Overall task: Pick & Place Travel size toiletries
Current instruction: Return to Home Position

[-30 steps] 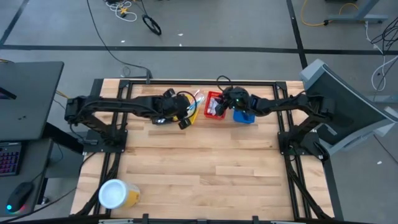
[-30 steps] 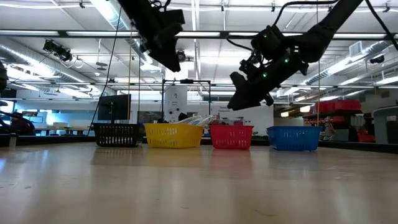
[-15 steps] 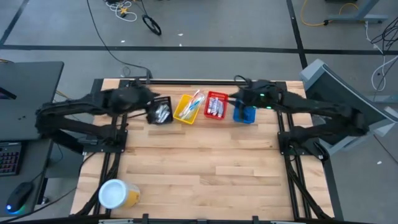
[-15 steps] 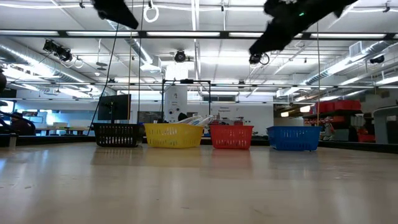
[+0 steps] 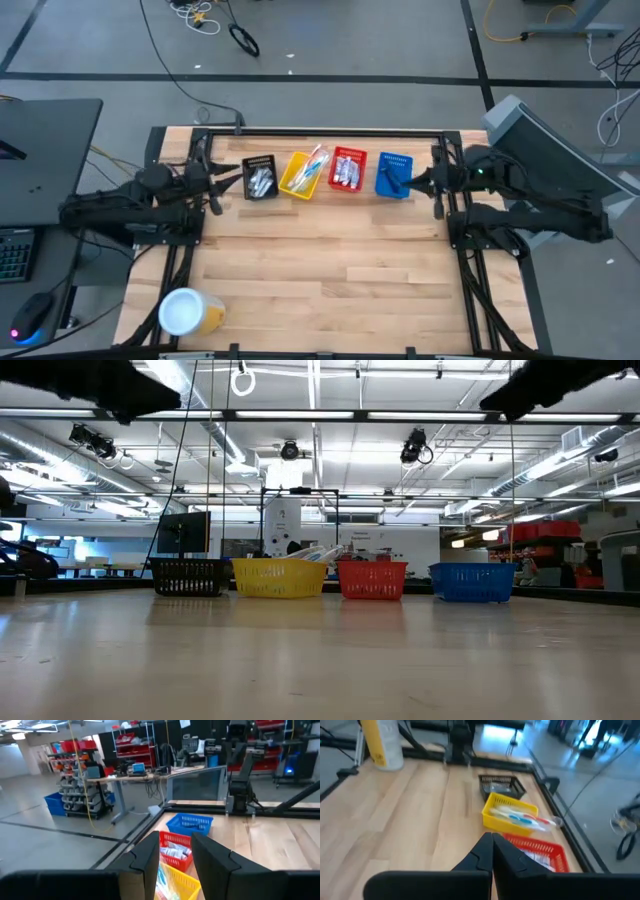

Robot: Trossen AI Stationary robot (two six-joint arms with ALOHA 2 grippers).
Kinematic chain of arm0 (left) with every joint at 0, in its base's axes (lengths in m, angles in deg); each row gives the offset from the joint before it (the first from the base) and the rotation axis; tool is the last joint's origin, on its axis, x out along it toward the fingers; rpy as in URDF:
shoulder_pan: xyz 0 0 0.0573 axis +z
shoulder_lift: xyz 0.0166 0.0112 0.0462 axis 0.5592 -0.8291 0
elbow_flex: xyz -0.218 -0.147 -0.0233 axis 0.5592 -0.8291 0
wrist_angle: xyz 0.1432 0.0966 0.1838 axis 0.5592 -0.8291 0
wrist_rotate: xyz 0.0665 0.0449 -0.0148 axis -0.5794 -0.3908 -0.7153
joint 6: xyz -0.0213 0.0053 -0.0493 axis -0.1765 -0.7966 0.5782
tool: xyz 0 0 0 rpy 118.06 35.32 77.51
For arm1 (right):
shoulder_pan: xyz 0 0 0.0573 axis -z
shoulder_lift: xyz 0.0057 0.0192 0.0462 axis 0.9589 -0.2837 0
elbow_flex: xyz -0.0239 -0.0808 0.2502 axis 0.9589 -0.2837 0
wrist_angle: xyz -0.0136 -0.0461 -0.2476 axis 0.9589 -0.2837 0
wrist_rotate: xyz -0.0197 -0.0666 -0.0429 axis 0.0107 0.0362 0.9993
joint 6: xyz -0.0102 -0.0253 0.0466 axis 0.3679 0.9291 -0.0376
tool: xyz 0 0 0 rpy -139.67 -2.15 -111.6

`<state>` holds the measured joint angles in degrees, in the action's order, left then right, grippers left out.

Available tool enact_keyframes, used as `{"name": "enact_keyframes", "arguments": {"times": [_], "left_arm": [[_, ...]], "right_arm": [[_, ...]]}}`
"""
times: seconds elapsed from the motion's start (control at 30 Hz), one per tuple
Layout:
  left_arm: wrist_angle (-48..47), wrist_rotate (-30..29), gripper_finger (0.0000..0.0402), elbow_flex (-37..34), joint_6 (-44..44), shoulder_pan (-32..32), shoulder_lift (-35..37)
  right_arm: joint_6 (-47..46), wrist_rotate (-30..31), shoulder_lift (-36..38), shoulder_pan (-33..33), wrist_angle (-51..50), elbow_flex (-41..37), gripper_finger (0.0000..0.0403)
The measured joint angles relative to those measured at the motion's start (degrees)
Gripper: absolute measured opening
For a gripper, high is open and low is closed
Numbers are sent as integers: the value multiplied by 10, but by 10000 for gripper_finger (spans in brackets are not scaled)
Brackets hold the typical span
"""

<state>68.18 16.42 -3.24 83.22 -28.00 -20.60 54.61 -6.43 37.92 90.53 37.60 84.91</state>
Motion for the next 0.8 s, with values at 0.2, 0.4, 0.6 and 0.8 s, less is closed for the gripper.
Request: {"name": "enact_keyframes", "arguments": {"times": [0.2,0.4,0.6,0.8], "left_arm": [[20,1,121,-78,12,0,87],[73,15,121,-155,9,0,145],[141,15,121,-211,8,0,153],[178,12,121,-242,13,0,153]], "right_arm": [[-9,-6,118,3,78,-104,2],[-23,-7,215,3,119,-169,2],[-54,-6,277,3,160,-220,1],[-88,11,303,3,241,-283,1]]}}
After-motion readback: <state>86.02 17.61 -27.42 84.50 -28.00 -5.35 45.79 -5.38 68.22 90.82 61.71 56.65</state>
